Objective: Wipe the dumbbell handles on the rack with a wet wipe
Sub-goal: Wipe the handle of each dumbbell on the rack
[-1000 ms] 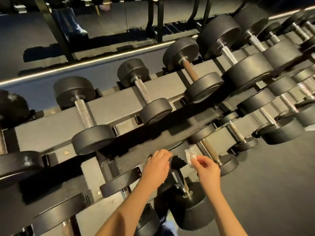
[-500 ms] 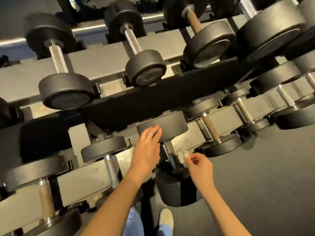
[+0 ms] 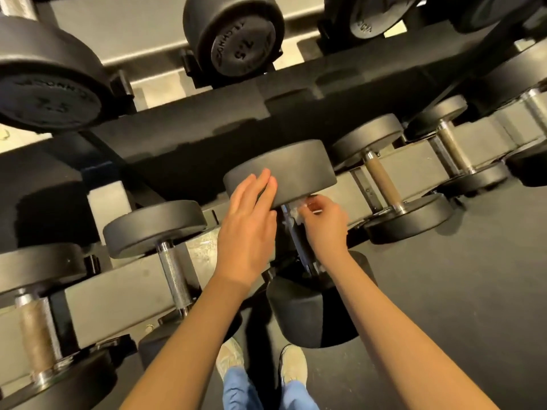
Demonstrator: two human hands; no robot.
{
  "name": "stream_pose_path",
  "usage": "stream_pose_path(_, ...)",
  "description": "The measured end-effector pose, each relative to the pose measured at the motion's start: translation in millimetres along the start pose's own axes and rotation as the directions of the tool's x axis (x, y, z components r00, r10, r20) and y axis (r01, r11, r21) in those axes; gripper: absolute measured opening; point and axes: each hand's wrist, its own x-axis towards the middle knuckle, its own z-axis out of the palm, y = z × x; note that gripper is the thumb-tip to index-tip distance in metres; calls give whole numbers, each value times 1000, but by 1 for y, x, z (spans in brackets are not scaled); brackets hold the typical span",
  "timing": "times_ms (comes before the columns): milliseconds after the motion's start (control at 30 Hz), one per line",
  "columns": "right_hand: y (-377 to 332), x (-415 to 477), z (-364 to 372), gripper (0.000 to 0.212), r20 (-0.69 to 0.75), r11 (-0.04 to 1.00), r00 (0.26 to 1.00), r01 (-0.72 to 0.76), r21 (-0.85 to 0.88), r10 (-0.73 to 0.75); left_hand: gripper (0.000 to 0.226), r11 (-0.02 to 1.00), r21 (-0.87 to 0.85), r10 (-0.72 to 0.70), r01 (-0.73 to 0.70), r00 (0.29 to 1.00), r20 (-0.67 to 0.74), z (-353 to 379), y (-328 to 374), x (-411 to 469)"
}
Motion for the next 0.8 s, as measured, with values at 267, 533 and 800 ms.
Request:
stream_pose_path(267,0,1,-3,21,98,1000,995,-4,26,1,53,1000,-7,-28,28,1000,-14,2,3,-2)
stream_pose_path(533,13,-3,-11,23,175,966,979,139,-216,-101,53,1000,-4,-27,27,999,-27,1,5,-2)
stream_pose_path(800,6,11,-5,14,111,991,989,109,-82,-100,54,1000,5,-26,26,999,-21,1,3,-3)
